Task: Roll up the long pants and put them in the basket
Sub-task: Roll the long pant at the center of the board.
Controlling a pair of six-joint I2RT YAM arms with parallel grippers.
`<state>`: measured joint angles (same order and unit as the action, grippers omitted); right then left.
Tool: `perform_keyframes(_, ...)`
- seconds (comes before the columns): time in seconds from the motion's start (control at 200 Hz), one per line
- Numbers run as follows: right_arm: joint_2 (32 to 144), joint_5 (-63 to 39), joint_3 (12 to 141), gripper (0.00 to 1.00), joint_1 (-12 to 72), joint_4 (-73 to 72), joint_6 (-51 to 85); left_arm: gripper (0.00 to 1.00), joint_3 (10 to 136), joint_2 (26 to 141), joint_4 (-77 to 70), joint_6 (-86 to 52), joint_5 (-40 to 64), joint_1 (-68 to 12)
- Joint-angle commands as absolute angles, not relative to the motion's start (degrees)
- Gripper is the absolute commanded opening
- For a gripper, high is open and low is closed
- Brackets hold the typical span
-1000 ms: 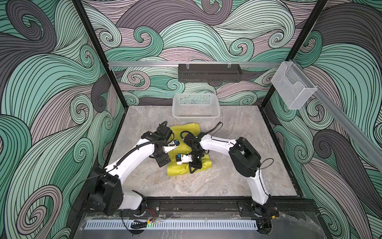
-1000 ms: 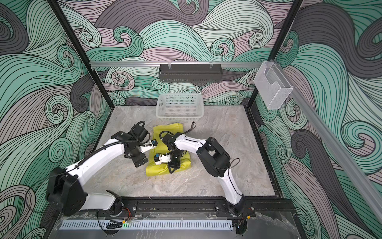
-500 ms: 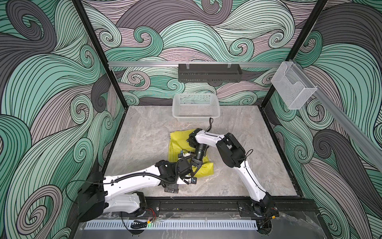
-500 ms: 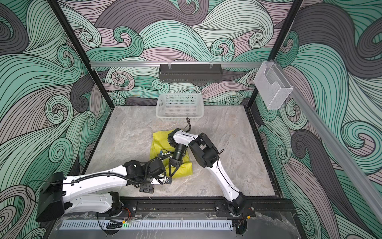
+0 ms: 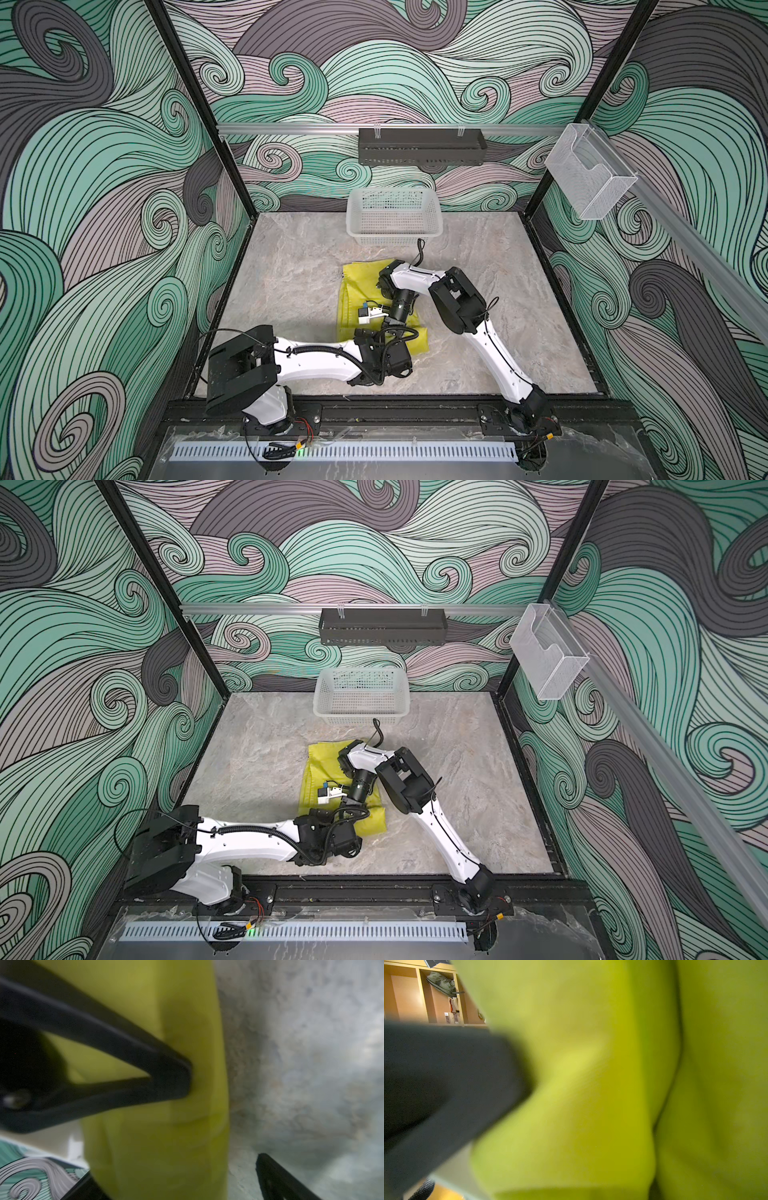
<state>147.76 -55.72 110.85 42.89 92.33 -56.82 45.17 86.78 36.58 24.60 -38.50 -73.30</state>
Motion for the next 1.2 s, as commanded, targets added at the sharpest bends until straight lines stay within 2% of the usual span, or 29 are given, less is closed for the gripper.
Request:
perform_keyframes(0.0, 150.1, -58.1, 111.7, 0.0, 43.4, 103.1, -59.0, 0.99, 43.2, 86.3, 23.8, 21.0, -48.1, -74.0)
perform_keyframes(0.08, 149.7, -58.0, 111.2, 0.0, 43.6, 103.1, -59.2, 0.99, 42.3, 88.8, 22.4, 16.1, -47.7, -71.5)
perform_keyframes(0.22, 148.8, -58.0, 110.6, 0.0, 44.0, 103.0, -59.4, 0.99, 40.8, 90.4, 24.0, 13.3, -38.1, -68.8)
perform_keyframes(0.245, 148.8, -58.0, 110.6, 0.0, 44.0, 103.0, -59.4, 0.96, 40.3, 90.1, 23.7, 13.6, -36.9, -68.8)
perform_keyframes(0.35, 149.0, -58.0, 110.6, 0.0, 44.2, 103.0, -59.3, 0.61, 38.6, 89.9, 22.7, 14.1, -35.9, -68.7)
perform_keyframes(0.405, 148.8, -58.1, 110.4, 0.0, 44.4, 103.1, -59.2, 0.48, 37.9, 90.2, 22.3, 14.7, -35.2, -68.7)
perform_keyframes(0.445, 148.7, -58.2, 110.2, 0.0, 44.5, 103.1, -59.1, 0.3, 37.5, 90.6, 22.1, 15.5, -33.5, -68.5)
perform_keyframes(0.49, 148.6, -58.3, 109.9, 0.0, 44.6, 103.1, -59.2, 0.0, 37.3, 91.1, 21.7, 16.3, -31.2, -68.4)
perform_keyframes(0.515, 148.5, -58.3, 109.8, 0.0, 44.6, 103.1, -59.2, 0.0, 37.1, 91.4, 21.5, 16.5, -29.5, -68.3)
perform_keyframes(0.58, 148.5, -57.9, 109.9, 0.07, 44.6, 102.9, -59.1, 0.0, 36.3, 91.8, 21.0, 17.8, -24.7, -68.0)
perform_keyframes(0.6, 148.5, -57.9, 110.0, 0.11, 44.5, 102.9, -59.3, 0.0, 36.3, 92.1, 21.2, 17.9, -24.3, -68.1)
perform_keyframes(0.62, 148.4, -57.8, 110.2, 0.19, 44.5, 102.9, -59.4, 0.0, 36.2, 92.2, 21.2, 17.8, -24.3, -68.0)
perform_keyframes(0.64, 148.1, -57.5, 110.5, 0.38, 44.4, 102.8, -59.6, 0.0, 36.1, 92.2, 21.3, 17.8, -24.1, -67.9)
perform_keyframes(0.645, 148.0, -57.5, 110.5, 0.5, 44.4, 102.8, -59.6, 0.0, 36.2, 92.2, 21.3, 17.8, -24.0, -67.9)
perform_keyframes(0.65, 148.0, -57.4, 110.6, 0.56, 44.4, 102.7, -59.5, 0.0, 36.2, 92.2, 21.4, 17.9, -23.9, -67.9)
perform_keyframes(0.655, 147.9, -57.3, 110.6, 0.78, 44.3, 102.7, -59.6, 0.0, 36.2, 92.1, 21.4, 17.9, -23.7, -67.9)
perform_keyframes(0.66, 147.8, -57.2, 110.7, 0.88, 44.3, 102.7, -59.6, 0.0, 36.3, 92.1, 21.6, 18.0, -23.5, -67.9)
perform_keyframes(0.665, 147.7, -57.1, 110.8, 0.93, 44.3, 102.6, -59.6, 0.0, 36.3, 92.1, 21.6, 18.0, -23.4, -67.9)
perform_keyframes(0.676, 147.5, -56.9, 110.9, 0.97, 44.2, 102.5, -59.5, 0.0, 36.4, 92.0, 21.8, 18.1, -23.2, -67.9)
perform_keyframes(0.881, 137.1, -50.0, 114.0, 0.99, 36.6, 95.2, -49.3, 0.0, 36.4, 88.2, 23.5, 17.9, -20.1, -67.6)
perform_keyframes(0.976, 128.6, -41.1, 112.4, 0.99, 32.5, 86.5, -40.7, 0.0, 38.0, 86.8, 25.9, 18.0, -17.7, -66.4)
perform_keyframes(1.086, 117.4, -29.7, 105.6, 0.99, 30.3, 76.3, -35.3, 0.0, 41.2, 84.9, 30.1, 18.4, -12.4, -63.2)
perform_keyframes(1.196, 103.5, -23.1, 91.6, 0.99, 31.1, 62.1, -33.1, 0.0, 44.1, 81.9, 34.0, 19.0, -7.0, -58.8)
